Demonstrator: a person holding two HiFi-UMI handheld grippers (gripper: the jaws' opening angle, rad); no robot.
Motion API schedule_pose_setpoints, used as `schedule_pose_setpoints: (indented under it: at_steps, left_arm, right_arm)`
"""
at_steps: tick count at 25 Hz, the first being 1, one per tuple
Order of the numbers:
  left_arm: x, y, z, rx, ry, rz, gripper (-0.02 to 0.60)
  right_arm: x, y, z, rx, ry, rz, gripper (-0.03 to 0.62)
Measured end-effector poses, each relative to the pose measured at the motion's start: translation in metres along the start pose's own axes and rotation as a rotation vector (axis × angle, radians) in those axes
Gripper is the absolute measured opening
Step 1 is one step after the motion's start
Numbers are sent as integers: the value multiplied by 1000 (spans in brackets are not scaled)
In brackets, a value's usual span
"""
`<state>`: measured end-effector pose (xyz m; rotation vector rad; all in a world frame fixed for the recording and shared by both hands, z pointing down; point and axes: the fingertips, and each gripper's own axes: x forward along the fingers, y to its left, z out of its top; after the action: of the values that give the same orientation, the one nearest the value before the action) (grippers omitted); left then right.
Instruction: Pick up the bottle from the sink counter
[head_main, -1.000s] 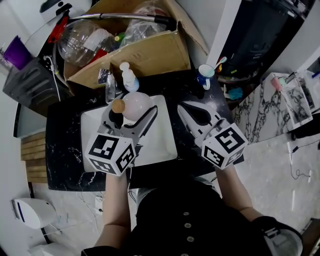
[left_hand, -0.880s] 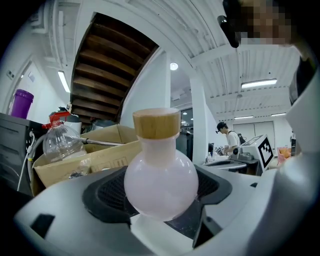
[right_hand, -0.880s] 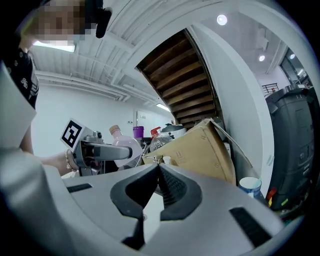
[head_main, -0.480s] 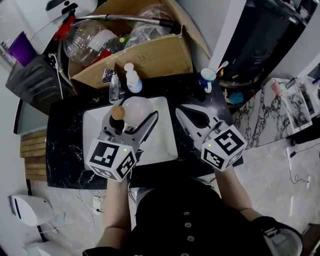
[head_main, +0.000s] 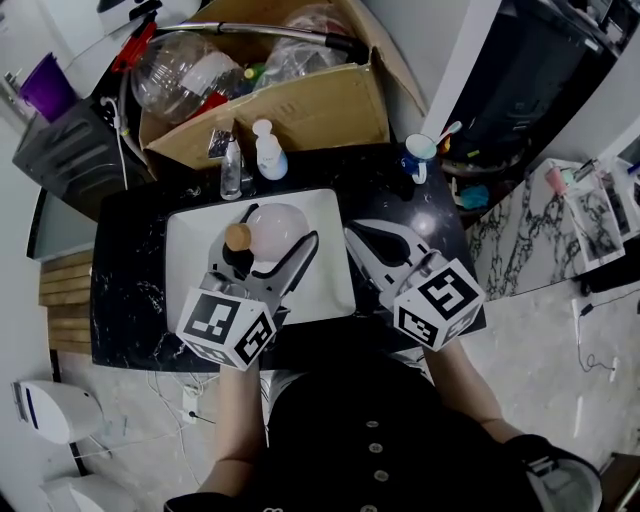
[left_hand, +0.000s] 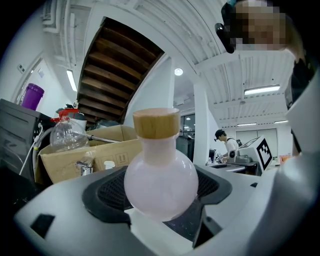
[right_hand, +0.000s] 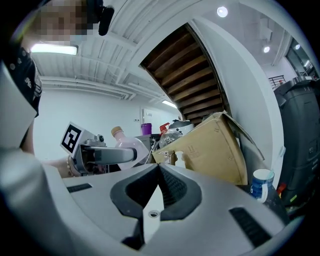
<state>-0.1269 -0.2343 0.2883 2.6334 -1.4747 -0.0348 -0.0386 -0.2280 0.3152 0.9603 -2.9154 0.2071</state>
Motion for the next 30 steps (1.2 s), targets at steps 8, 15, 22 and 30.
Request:
schedule_pose_setpoints:
  at_steps: [8, 15, 22, 30]
  left_arm:
    - [-7, -2, -1, -19, 0, 5, 394]
    - [-8, -8, -6, -17, 1, -13, 394]
    - [-6, -8, -19, -28, 23, -22, 394]
    - [-4, -9, -19, -19, -4, -45, 394]
  right_arm:
    - [0, 2, -10, 12, 15, -5, 3]
    - [1, -4, -17, 27, 44, 3, 2]
    - [3, -10, -25, 41, 63, 0, 2]
    - [6, -11, -29, 45, 78, -1, 2]
